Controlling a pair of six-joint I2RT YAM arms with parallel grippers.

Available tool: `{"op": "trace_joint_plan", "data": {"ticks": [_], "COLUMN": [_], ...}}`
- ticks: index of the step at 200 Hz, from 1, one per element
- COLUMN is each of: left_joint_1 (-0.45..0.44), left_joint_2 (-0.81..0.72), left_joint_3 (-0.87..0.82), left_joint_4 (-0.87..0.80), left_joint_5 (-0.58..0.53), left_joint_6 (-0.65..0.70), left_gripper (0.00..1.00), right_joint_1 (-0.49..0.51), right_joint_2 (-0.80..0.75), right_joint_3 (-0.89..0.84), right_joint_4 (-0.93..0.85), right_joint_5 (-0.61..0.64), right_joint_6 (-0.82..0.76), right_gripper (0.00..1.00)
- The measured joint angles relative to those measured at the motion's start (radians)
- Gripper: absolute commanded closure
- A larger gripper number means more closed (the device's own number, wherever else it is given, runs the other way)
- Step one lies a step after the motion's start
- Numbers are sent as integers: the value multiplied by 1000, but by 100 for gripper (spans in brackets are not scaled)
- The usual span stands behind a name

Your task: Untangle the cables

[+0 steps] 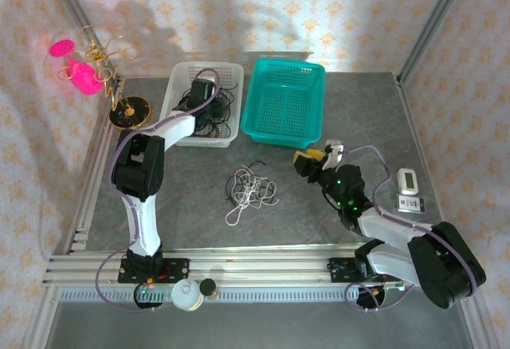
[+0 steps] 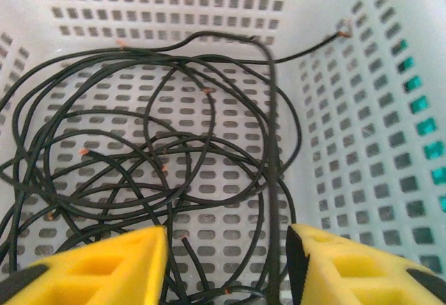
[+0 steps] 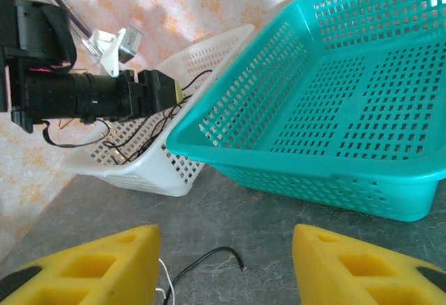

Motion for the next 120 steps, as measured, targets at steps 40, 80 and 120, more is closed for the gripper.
{"op": "trace_joint_plan", "data": {"ticks": [40,80,120], "left_joint_1": [0,12,-33], "left_joint_2": [-131,-229,-476], "left_joint_3": [-20,-49,-386], "left_joint_4": [-23,17,131], "left_joint_5": [32,106,159], "left_joint_6": [20,18,-47], "left_gripper": [39,45,44], "right_joint_1": [4,41,132], "right_joint_2": [31,18,-10], "right_joint_3": [0,103,318], "right_joint_4": [17,-157,-490], "right_joint_5": [-31,-49,-5], "right_joint_6": [-16,-23,45], "right_gripper": [47,49,49]}}
